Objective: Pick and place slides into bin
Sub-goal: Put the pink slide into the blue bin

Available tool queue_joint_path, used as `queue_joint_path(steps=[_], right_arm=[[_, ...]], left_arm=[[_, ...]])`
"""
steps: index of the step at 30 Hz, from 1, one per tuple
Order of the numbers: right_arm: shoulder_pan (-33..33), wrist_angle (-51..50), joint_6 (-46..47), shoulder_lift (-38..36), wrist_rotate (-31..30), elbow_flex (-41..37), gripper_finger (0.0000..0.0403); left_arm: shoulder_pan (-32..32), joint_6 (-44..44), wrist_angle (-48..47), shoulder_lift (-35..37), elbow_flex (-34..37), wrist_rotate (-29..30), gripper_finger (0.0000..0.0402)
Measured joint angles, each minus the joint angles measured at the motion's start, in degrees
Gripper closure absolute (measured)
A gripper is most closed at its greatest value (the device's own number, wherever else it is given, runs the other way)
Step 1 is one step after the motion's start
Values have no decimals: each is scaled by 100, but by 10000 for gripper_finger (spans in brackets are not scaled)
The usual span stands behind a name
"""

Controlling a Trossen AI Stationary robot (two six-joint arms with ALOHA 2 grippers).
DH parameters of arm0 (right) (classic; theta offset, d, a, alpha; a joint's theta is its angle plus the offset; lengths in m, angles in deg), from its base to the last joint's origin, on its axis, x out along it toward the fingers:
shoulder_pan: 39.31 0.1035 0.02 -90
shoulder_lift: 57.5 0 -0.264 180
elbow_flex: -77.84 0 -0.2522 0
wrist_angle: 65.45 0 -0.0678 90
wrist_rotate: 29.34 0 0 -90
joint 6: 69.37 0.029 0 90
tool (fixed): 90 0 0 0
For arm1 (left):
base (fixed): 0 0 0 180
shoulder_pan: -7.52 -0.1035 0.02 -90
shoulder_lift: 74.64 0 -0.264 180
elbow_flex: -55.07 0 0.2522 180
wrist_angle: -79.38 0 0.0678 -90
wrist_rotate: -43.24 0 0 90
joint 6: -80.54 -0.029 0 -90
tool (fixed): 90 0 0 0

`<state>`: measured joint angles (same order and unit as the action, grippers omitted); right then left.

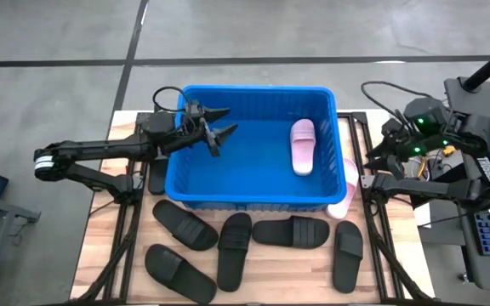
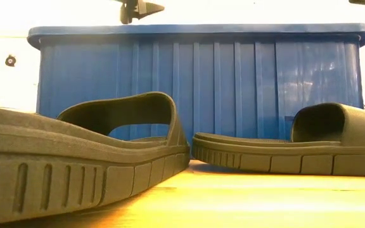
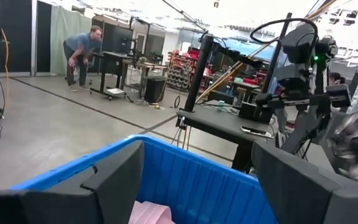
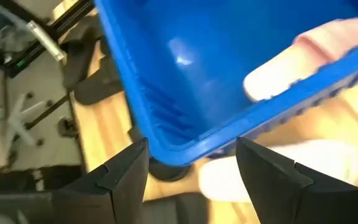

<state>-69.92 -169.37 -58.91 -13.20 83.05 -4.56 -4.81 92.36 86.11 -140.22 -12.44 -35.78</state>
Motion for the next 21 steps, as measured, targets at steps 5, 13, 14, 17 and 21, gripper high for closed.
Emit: queue_joint_path(steps=[5,13,14,17,21], right_arm=[[-2,12,20,-148,-247,-3,172],[0,483,-49,-93,-249,14,172],[0,622,-85,-63,-241,14,172],[-2,1020,-223,49,-38,53,172],[0,1310,-471,367,109,286,172]], left_arm=[[0,2,260,6,-24,0,119],[0,-8,386,87,-33,30,119],[0,-8,439,86,-32,31,119],[-2,-8,496,92,-38,46,119],[-4,-10,482,89,-58,154,119]])
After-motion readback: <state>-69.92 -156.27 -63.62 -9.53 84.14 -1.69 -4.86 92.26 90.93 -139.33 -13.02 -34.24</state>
